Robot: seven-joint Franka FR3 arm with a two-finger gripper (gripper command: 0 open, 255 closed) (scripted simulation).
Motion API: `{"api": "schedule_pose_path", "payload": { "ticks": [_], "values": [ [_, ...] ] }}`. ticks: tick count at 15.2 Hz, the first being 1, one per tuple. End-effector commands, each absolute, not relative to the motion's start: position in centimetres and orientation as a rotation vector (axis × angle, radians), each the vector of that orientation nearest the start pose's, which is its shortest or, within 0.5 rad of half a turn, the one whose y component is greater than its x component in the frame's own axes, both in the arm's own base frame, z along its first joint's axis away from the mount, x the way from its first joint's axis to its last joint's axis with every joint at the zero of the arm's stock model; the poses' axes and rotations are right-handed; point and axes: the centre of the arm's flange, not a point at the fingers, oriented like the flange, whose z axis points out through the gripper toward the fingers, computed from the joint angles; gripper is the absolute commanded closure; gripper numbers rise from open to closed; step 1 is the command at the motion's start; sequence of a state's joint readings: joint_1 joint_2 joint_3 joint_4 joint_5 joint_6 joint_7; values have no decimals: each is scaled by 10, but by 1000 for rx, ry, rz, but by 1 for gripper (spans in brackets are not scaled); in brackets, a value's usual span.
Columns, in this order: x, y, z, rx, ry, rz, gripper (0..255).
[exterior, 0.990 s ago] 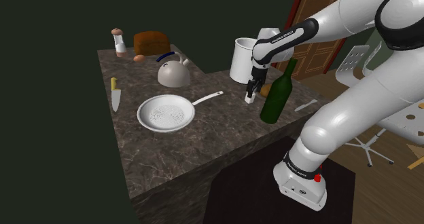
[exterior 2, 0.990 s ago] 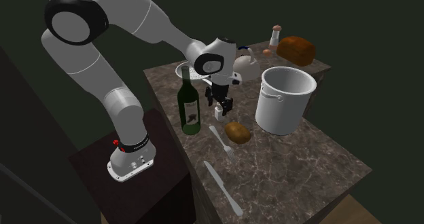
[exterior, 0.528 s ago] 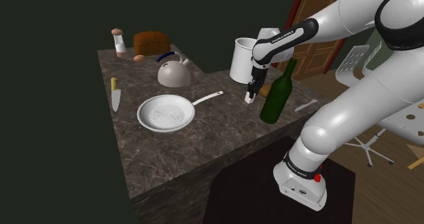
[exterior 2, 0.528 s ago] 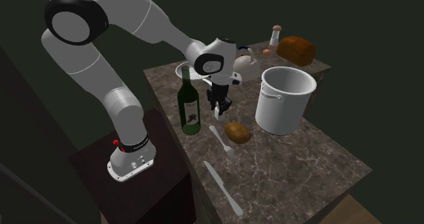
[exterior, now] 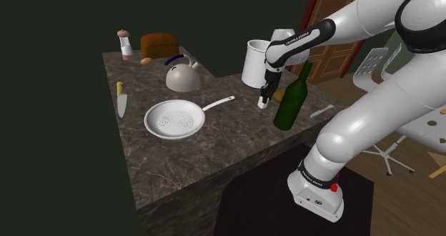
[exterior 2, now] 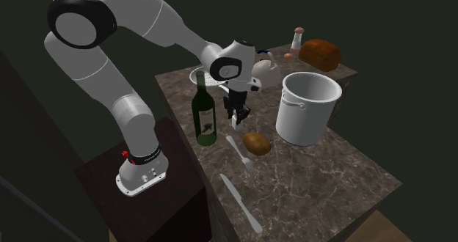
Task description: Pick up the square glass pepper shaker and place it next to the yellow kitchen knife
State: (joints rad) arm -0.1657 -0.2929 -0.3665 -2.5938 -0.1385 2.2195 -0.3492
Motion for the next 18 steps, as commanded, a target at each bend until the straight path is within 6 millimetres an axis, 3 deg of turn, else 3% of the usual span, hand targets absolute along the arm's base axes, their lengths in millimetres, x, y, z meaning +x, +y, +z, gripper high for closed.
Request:
{"api": "schedule_pose_path", "payload": {
  "ticks": [1,18],
  "values": [
    [352,-207,351,-3099,115,136,255],
    [352,-207,441,-3099,115,136,255]
  ]
}}
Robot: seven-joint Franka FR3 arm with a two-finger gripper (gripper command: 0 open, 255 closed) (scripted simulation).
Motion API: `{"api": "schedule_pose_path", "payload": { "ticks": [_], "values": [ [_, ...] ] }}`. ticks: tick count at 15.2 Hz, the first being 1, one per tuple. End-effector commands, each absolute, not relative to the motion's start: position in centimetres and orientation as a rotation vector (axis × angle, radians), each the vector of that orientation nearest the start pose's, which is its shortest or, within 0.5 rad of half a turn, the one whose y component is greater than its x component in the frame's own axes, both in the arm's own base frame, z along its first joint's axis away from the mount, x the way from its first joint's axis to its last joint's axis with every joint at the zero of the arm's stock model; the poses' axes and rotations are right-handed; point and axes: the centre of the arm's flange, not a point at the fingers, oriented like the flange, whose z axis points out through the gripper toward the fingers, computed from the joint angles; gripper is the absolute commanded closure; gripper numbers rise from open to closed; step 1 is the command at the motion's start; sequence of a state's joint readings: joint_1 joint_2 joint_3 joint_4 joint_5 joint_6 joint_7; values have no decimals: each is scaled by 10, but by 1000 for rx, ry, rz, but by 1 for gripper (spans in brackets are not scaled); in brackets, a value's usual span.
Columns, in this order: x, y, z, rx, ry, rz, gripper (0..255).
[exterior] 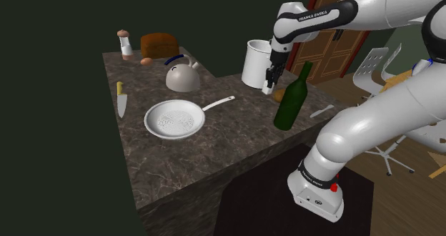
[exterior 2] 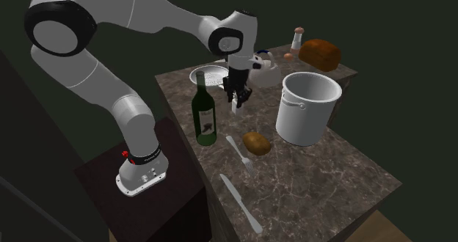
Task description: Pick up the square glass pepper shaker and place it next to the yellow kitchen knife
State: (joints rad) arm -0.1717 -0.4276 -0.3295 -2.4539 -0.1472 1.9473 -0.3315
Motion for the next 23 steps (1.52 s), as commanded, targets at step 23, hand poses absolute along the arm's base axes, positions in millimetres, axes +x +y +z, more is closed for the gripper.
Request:
{"api": "schedule_pose_path", "payload": {
  "ticks": [23],
  "values": [
    [449,-119,486,-3099,115,136,255]
  ]
}}
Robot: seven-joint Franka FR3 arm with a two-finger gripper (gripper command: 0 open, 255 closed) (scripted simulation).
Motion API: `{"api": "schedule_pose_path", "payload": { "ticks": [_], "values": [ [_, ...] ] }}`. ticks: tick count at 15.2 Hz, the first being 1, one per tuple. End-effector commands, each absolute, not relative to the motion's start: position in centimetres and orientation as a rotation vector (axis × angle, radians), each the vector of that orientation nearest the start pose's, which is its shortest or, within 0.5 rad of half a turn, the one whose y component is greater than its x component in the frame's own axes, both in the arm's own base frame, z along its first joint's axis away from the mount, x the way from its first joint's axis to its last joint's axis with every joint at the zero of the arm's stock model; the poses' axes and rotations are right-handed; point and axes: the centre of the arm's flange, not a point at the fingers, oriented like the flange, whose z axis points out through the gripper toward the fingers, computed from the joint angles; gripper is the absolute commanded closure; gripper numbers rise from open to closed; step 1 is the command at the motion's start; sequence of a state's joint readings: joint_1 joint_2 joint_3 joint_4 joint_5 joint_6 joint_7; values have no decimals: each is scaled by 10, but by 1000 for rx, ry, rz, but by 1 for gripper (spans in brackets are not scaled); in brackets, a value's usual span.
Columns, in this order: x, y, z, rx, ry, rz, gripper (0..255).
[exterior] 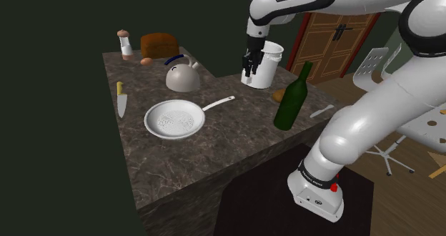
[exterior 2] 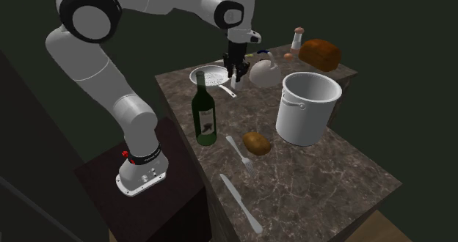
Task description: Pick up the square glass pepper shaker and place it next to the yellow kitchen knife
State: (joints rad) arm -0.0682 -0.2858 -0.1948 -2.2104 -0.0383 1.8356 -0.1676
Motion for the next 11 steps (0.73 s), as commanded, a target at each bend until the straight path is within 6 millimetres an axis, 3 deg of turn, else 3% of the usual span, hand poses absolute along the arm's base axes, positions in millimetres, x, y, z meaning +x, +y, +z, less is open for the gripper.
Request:
{"api": "schedule_pose_path", "payload": {
  "ticks": [1,11],
  "values": [
    [458,-110,484,-3099,115,136,255],
    [555,-23,463,-3099,115,136,255]
  ]
}}
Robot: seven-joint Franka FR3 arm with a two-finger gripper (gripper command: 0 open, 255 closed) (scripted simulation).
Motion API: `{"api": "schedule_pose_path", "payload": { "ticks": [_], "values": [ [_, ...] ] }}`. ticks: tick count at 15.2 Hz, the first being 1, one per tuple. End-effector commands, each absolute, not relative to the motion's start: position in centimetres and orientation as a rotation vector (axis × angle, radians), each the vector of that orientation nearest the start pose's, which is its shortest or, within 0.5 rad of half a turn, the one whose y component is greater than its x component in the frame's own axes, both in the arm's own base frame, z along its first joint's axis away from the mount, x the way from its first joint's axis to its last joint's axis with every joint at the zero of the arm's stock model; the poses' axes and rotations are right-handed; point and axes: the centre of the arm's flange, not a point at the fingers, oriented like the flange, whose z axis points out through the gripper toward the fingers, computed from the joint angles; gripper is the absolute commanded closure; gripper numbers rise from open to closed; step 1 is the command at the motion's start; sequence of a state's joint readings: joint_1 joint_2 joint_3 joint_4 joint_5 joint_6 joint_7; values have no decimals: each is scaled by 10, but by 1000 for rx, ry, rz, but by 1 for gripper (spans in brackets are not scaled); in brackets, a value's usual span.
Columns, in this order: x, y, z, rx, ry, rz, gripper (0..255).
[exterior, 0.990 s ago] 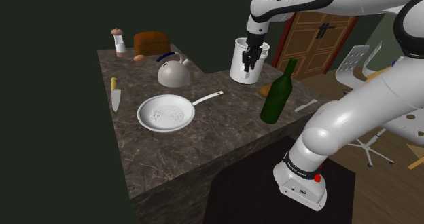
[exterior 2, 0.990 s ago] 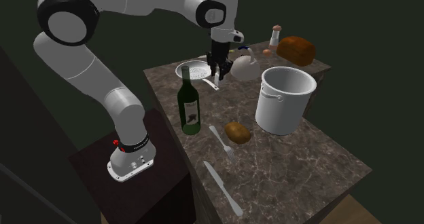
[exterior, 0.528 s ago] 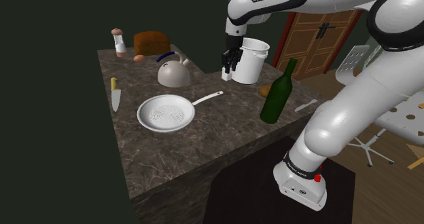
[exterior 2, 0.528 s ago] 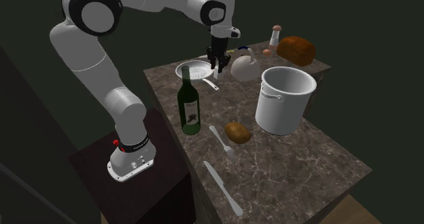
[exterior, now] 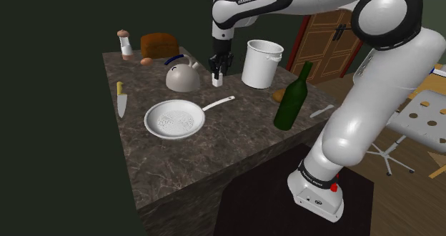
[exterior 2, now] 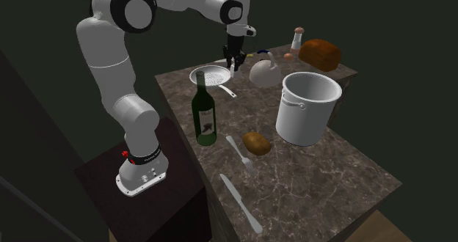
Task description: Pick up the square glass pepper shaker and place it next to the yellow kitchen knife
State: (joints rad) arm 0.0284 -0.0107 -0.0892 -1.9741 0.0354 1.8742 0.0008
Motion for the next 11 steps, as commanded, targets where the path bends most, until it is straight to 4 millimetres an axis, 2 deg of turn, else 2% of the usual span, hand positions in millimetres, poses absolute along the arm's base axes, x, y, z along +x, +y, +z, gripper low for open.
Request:
{"api": "schedule_pose_path", "payload": {
  "ticks": [1,11],
  "values": [
    [565,-14,461,-3099,115,136,255],
    [661,74,441,-3099,115,136,255]
  ]
}}
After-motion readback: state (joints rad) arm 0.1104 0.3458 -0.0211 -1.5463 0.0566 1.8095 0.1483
